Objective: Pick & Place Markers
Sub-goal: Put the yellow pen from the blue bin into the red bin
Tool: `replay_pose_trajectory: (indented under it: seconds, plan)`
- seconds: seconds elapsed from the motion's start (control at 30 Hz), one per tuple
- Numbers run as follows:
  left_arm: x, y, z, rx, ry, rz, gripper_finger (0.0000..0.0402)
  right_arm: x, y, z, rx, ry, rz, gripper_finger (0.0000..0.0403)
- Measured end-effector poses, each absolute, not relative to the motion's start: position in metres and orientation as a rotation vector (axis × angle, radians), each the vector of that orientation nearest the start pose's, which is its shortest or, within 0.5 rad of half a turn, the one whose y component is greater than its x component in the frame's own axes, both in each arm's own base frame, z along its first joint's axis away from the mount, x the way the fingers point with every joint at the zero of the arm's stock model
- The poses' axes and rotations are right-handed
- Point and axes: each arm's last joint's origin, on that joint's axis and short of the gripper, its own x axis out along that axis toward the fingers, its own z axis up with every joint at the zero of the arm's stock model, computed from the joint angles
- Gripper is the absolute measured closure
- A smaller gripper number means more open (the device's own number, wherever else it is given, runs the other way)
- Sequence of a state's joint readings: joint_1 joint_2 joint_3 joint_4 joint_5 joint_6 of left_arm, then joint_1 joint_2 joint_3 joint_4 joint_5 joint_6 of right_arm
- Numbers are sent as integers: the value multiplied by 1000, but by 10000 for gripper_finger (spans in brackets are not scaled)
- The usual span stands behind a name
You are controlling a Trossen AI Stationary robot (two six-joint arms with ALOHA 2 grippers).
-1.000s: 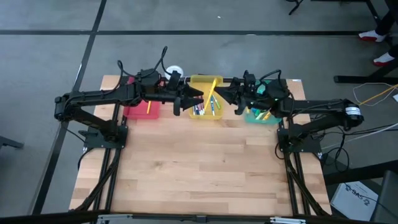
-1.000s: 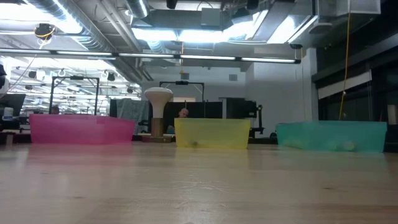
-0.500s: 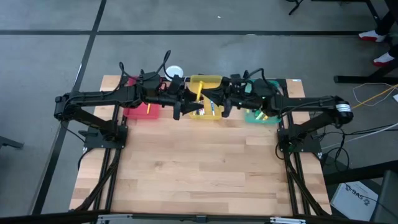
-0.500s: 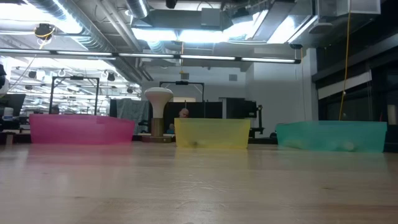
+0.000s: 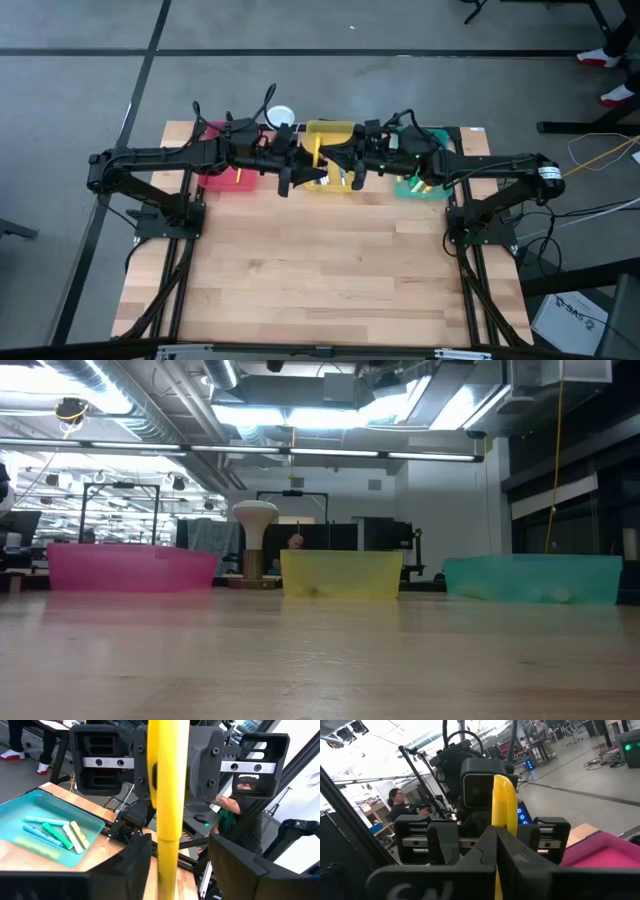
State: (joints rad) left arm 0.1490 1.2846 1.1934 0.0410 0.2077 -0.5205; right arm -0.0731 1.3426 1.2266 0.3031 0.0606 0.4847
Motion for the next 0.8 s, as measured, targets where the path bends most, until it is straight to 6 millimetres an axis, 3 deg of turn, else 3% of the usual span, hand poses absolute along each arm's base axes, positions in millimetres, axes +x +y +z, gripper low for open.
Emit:
replay_pose_trajectory:
  seconds: [0.4, 0.63, 0.8]
  plan:
    - [288, 37, 387, -514, 89, -32, 376, 305, -24, 410, 481, -215, -83, 403]
    - [288, 38, 387, -512, 90, -32, 379, 304, -24, 410, 478, -213, -77, 398]
    - [288, 37, 386, -514, 98, -31, 379, 305, -23, 410, 478, -206, -52, 360]
